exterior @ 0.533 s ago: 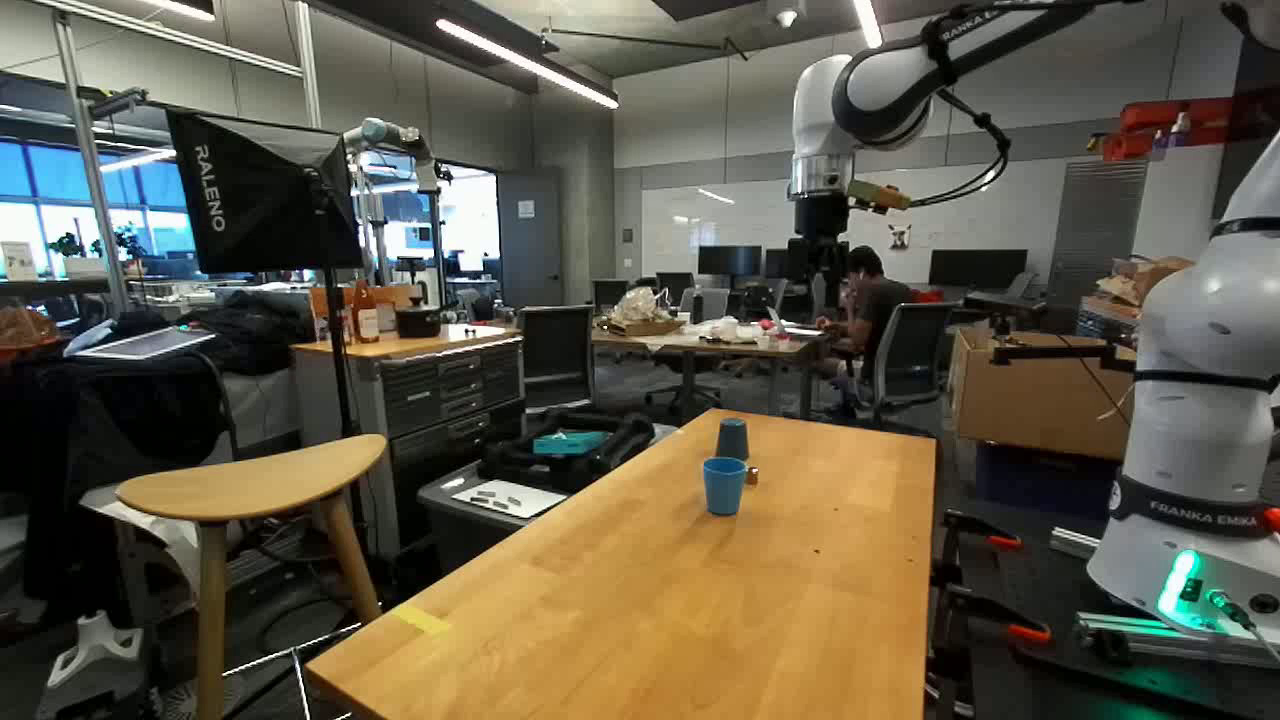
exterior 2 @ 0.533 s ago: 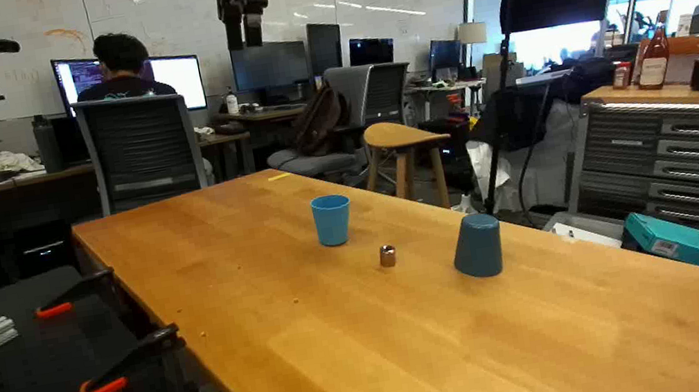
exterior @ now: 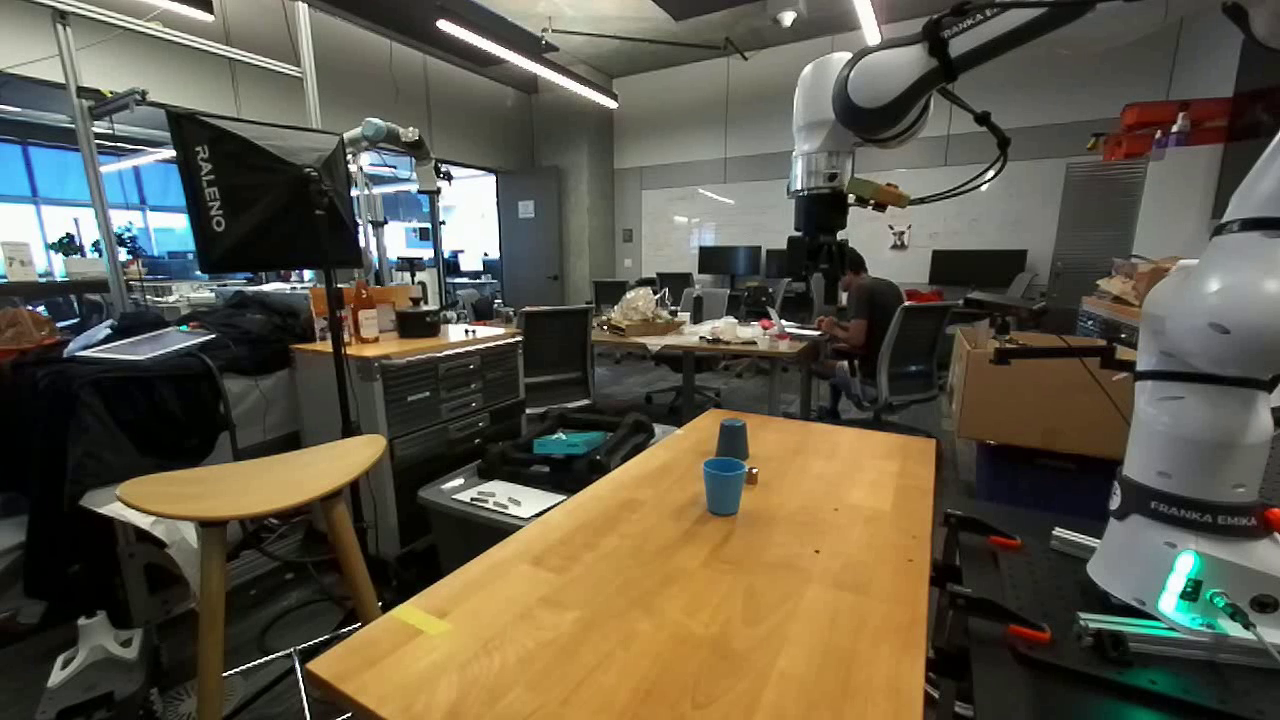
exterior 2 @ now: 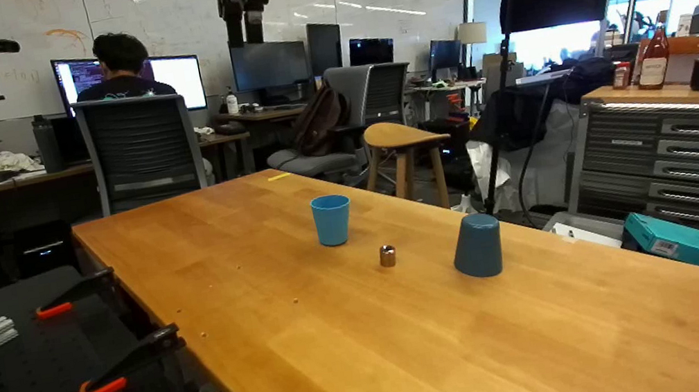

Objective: Place the silver object in the light blue cup

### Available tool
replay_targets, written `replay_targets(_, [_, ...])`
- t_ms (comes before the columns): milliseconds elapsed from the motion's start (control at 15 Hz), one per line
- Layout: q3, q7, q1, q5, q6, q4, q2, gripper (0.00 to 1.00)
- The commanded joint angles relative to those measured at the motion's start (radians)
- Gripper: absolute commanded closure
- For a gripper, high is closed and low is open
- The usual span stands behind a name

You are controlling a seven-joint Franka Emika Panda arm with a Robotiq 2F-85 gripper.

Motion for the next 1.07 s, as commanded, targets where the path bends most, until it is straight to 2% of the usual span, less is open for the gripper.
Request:
replay_targets(0, [-0.003,0.001,0.003,-0.001,-0.002,0.002,0.000,0.00])
replay_targets(200, [0.000,0.007,-0.001,-0.014,0.025,-0.011,0.005,0.00])
replay_targets(400, [-0.013,0.007,-0.027,-0.083,0.204,-0.038,0.104,0.00])
replay_targets(600, [-0.050,0.008,-0.064,-0.119,0.356,0.003,0.266,0.00])
replay_targets(733, [-0.083,0.001,-0.080,-0.105,0.438,0.048,0.380,0.00])
replay_targets(1000, [-0.138,-0.009,-0.100,-0.062,0.522,0.174,0.621,0.00])
